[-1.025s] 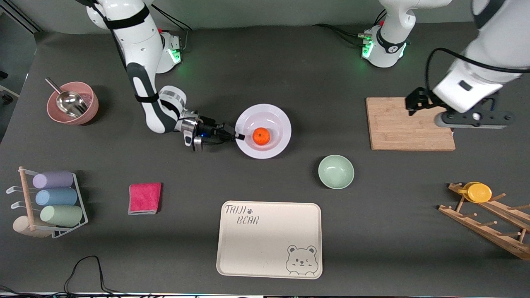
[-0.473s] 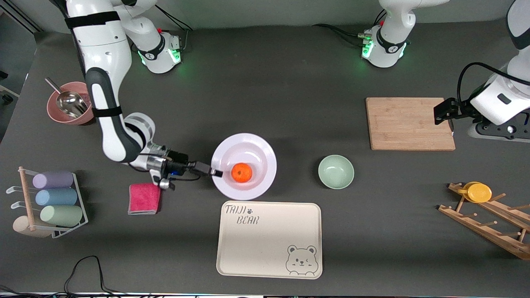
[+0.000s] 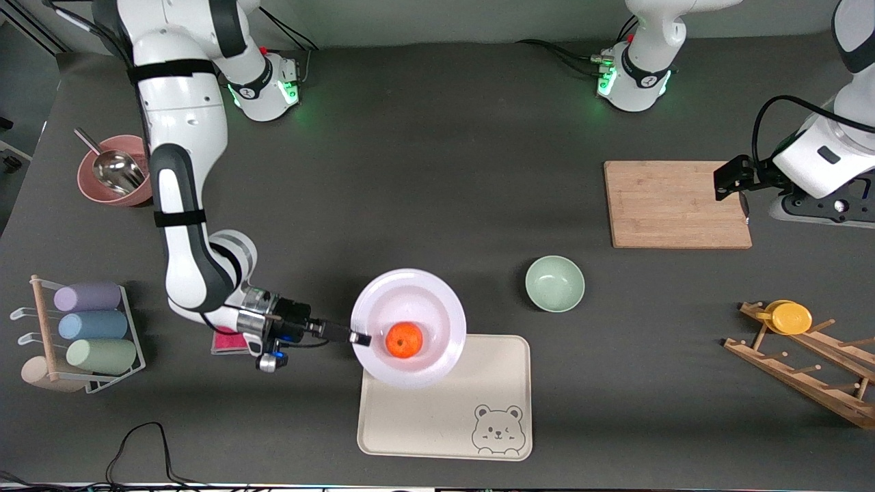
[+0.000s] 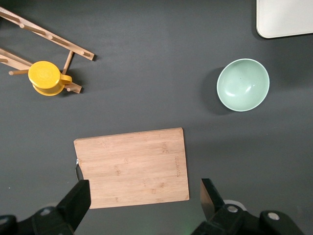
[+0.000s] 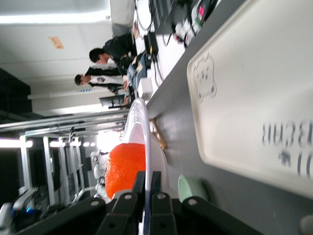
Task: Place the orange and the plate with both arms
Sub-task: 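Carry the plate with the orange onto the bear-printed tray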
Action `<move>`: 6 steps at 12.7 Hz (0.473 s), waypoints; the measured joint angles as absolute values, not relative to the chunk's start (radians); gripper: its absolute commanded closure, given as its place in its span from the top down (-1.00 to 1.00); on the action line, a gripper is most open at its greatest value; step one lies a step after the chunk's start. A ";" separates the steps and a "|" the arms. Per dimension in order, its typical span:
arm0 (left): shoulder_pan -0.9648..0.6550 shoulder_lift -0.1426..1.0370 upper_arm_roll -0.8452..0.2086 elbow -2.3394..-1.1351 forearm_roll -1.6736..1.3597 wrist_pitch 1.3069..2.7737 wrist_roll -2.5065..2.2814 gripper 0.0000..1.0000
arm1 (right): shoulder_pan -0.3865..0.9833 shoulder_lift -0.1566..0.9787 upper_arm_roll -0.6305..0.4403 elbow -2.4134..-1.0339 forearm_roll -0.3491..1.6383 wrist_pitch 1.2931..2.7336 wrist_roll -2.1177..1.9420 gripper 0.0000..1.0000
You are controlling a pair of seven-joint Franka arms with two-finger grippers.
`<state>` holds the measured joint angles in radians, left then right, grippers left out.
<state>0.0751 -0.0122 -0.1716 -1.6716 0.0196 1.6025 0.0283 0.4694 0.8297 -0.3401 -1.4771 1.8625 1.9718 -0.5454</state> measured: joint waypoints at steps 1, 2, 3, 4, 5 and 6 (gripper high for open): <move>0.075 -0.012 -0.172 -1.672 0.019 1.602 0.028 1.00 | 0.464 0.880 -0.339 -1.403 1.863 2.001 -0.530 -1.00; 0.075 -0.012 -0.172 -1.672 0.019 1.603 0.028 1.00 | 0.461 0.930 -0.338 -1.335 1.863 2.033 -0.521 -1.00; 0.075 -0.012 -0.172 -1.673 0.019 1.603 0.028 1.00 | 0.456 0.978 -0.332 -1.278 1.870 2.068 -0.515 -1.00; 0.075 -0.012 -0.172 -1.673 0.019 1.603 0.028 1.00 | 0.453 1.028 -0.326 -1.222 1.892 2.101 -0.515 -1.00; 0.075 -0.012 -0.172 -1.673 0.019 1.603 0.028 1.00 | 0.451 1.075 -0.318 -1.171 1.915 2.129 -0.515 -1.00; 0.075 -0.013 -0.172 -1.674 0.019 1.603 0.028 1.00 | 0.451 1.120 -0.307 -1.120 1.928 2.166 -0.515 -1.00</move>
<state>0.0748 -0.0125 -0.1722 -1.6736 0.0192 1.6026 0.0283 0.4507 1.1200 -0.3072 -1.1202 1.9284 2.1658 -0.5149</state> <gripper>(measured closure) 0.000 0.925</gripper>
